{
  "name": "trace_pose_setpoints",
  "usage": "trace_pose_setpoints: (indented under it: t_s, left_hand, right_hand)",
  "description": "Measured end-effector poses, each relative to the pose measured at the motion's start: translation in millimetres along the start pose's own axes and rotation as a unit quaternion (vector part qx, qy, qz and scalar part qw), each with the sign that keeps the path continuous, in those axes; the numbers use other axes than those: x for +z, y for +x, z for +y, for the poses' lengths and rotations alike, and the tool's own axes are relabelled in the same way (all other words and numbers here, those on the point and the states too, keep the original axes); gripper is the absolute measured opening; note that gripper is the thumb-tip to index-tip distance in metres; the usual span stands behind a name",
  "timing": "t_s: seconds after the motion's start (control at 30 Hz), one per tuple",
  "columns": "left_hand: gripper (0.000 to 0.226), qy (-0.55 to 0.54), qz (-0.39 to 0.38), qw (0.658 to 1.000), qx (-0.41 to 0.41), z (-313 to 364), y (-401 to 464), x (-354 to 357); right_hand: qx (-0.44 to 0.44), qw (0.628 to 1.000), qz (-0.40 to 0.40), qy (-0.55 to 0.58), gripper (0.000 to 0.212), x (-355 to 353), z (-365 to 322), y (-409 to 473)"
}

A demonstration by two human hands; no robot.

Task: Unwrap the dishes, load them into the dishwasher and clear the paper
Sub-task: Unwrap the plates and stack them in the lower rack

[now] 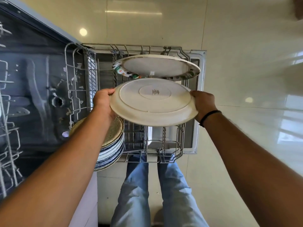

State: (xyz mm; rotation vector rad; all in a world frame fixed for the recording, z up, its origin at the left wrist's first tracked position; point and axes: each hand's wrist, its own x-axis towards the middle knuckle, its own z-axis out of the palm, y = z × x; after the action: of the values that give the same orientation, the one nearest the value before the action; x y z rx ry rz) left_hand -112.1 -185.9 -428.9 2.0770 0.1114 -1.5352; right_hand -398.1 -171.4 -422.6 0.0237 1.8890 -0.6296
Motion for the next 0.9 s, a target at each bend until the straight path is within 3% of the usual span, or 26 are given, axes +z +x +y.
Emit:
trace_pose_setpoints:
  t_s: [0.13, 0.3, 0.63, 0.77, 0.9]
  left_hand:
    - [0.023, 0.01, 0.017, 1.0, -0.014, 6, 5, 11]
    - [0.019, 0.026, 0.031, 0.999, -0.037, 15, 12, 24]
    - [0.015, -0.047, 0.033, 0.996, -0.066, 41, 17, 52]
    - [0.026, -0.119, 0.008, 0.989, -0.082, 52, 16, 56]
    - [0.046, -0.169, -0.01, 0.983, -0.068, 57, 15, 61]
  right_hand:
    - [0.012, 1.0, 0.004, -0.012, 0.02, 6, -6, 16]
    - [0.027, 0.995, -0.05, -0.078, 0.032, 11, -16, 32]
    - [0.171, 0.981, -0.043, 0.084, 0.013, 31, -44, 46]
    - [0.195, 0.962, -0.045, 0.184, 0.033, 32, -47, 47]
    - [0.161, 0.956, -0.059, 0.239, 0.041, 32, -45, 39]
